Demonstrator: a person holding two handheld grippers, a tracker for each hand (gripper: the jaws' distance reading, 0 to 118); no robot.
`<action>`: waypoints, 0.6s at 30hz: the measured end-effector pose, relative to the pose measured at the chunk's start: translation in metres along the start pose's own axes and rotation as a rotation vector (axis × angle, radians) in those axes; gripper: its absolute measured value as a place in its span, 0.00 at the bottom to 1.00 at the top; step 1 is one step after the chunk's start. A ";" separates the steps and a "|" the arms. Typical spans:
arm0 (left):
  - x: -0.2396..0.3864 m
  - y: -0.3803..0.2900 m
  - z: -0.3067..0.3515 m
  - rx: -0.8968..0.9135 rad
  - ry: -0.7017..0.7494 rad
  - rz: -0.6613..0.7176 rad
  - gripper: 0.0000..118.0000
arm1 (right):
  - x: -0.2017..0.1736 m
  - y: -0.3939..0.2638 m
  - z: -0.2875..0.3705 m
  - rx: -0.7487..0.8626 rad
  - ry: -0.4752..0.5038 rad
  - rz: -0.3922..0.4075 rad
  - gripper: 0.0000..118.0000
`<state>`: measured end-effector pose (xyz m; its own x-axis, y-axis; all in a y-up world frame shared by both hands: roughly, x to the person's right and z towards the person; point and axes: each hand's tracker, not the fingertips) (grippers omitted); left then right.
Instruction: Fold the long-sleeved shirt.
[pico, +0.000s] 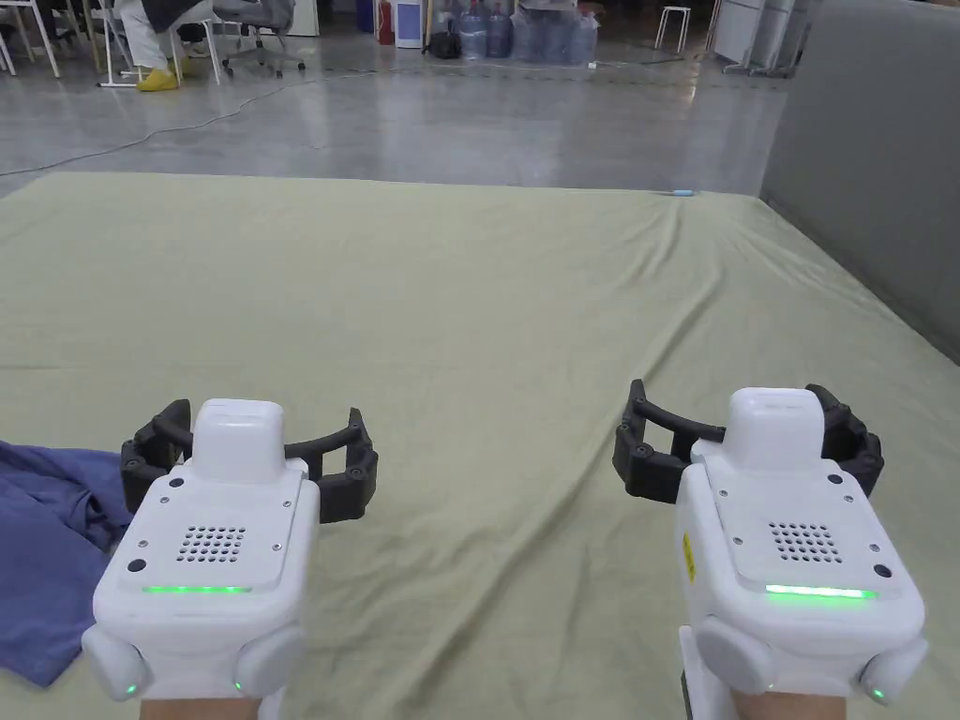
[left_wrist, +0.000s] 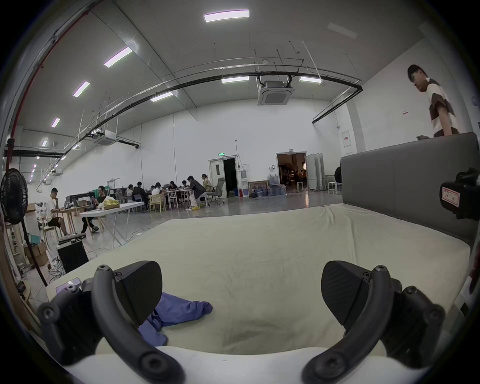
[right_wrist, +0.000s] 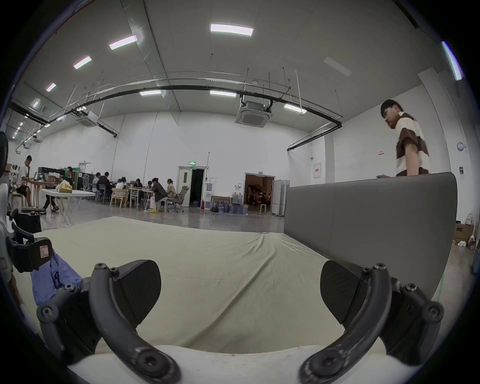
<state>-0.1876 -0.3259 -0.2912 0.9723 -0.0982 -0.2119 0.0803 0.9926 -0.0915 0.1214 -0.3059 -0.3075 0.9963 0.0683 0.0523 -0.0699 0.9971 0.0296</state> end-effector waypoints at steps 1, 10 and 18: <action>0.000 -0.001 -0.002 0.000 -0.002 -0.001 1.00 | 0.000 0.000 0.000 -0.001 0.000 0.002 1.00; -0.001 -0.003 -0.001 0.000 -0.002 0.000 1.00 | -0.003 -0.002 0.000 0.006 -0.005 0.018 1.00; 0.000 -0.003 -0.002 0.001 0.015 -0.014 1.00 | -0.001 -0.001 0.001 0.022 -0.024 -0.001 1.00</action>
<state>-0.1882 -0.3293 -0.2927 0.9677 -0.1132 -0.2255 0.0942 0.9912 -0.0931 0.1205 -0.3066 -0.3068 0.9949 0.0662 0.0760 -0.0703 0.9962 0.0513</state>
